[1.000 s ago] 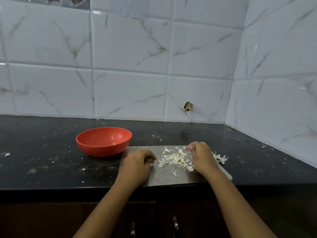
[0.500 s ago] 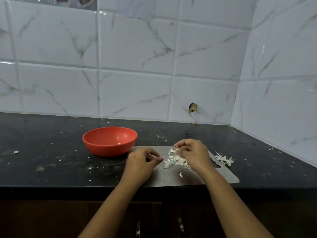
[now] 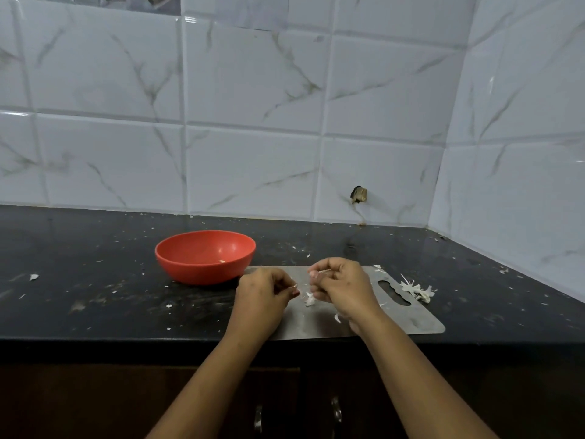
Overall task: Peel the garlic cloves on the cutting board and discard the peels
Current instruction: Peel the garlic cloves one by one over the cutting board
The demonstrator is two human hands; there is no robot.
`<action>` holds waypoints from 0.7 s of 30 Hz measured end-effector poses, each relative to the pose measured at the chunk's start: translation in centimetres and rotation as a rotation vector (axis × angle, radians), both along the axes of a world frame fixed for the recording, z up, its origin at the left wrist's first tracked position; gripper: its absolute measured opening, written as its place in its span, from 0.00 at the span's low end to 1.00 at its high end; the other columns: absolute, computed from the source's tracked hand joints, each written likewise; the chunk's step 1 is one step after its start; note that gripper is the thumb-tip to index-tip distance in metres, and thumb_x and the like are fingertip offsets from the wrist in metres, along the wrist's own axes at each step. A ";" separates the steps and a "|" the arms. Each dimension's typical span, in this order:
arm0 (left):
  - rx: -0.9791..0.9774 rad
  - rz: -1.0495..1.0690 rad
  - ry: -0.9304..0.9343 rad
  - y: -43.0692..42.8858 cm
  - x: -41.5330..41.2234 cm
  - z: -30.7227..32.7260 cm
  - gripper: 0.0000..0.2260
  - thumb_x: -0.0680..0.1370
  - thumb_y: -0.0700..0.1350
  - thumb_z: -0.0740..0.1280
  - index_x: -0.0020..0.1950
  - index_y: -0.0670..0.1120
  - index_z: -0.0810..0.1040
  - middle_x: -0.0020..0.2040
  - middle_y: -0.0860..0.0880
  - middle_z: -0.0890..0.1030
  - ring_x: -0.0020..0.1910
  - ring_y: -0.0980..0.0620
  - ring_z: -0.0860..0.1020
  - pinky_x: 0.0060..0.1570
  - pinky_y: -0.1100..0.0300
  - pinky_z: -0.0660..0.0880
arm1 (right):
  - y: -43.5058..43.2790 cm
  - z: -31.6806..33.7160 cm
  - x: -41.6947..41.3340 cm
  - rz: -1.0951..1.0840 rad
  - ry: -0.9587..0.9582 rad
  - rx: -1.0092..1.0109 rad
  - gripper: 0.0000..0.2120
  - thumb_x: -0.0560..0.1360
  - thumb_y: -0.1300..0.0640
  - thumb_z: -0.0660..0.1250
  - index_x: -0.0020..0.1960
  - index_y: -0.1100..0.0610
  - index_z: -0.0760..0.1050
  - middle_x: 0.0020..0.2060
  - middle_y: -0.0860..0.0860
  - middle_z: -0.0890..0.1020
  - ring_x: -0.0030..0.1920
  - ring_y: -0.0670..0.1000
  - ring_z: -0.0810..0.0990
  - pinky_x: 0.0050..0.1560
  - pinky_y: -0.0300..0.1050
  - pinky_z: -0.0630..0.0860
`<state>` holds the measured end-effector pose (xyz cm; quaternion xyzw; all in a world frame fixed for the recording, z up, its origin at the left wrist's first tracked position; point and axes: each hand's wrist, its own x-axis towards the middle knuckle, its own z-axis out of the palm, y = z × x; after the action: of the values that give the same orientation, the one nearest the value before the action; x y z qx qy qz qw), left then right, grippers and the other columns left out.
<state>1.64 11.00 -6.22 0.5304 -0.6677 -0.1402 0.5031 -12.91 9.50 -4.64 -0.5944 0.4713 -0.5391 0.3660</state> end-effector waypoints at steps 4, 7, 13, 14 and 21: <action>0.067 0.053 0.044 -0.4 0.3 -0.1 0.10 0.69 0.42 0.77 0.36 0.53 0.79 0.35 0.53 0.82 0.35 0.58 0.80 0.43 0.62 0.77 | 0.0 -0.1 -0.1 0.039 -0.030 0.040 0.13 0.81 0.66 0.57 0.47 0.60 0.79 0.42 0.55 0.79 0.38 0.49 0.79 0.42 0.43 0.80; 0.101 0.084 0.106 -0.5 0.6 -0.1 0.10 0.69 0.41 0.76 0.35 0.53 0.78 0.33 0.53 0.82 0.34 0.58 0.80 0.41 0.62 0.77 | 0.3 -0.3 0.8 0.214 -0.107 0.189 0.12 0.83 0.61 0.55 0.51 0.60 0.77 0.46 0.56 0.79 0.43 0.51 0.81 0.50 0.44 0.80; 0.164 0.085 0.214 -0.3 0.7 0.0 0.08 0.70 0.40 0.76 0.34 0.48 0.80 0.31 0.50 0.83 0.33 0.54 0.82 0.44 0.54 0.80 | -1.4 0.4 0.3 0.035 0.135 0.012 0.11 0.82 0.58 0.58 0.48 0.55 0.79 0.47 0.51 0.83 0.49 0.47 0.81 0.48 0.34 0.76; 0.175 0.072 0.244 -0.4 0.8 0.0 0.08 0.70 0.39 0.75 0.35 0.47 0.80 0.31 0.49 0.83 0.33 0.53 0.82 0.44 0.53 0.80 | -1.5 0.6 0.1 0.034 0.103 -0.002 0.11 0.82 0.59 0.58 0.49 0.55 0.79 0.46 0.51 0.83 0.49 0.47 0.81 0.49 0.35 0.77; 0.200 0.002 0.340 -0.3 0.8 0.3 0.04 0.71 0.34 0.72 0.39 0.42 0.81 0.31 0.46 0.83 0.32 0.50 0.82 0.37 0.59 0.79 | 0.1 -0.9 1.8 0.292 0.037 0.005 0.07 0.75 0.66 0.69 0.51 0.58 0.81 0.45 0.54 0.86 0.47 0.49 0.84 0.50 0.40 0.80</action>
<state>2.48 10.67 -5.90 0.5473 -0.5552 -0.2930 0.5535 -11.09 9.58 -5.52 -0.6655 0.3876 -0.4679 0.4335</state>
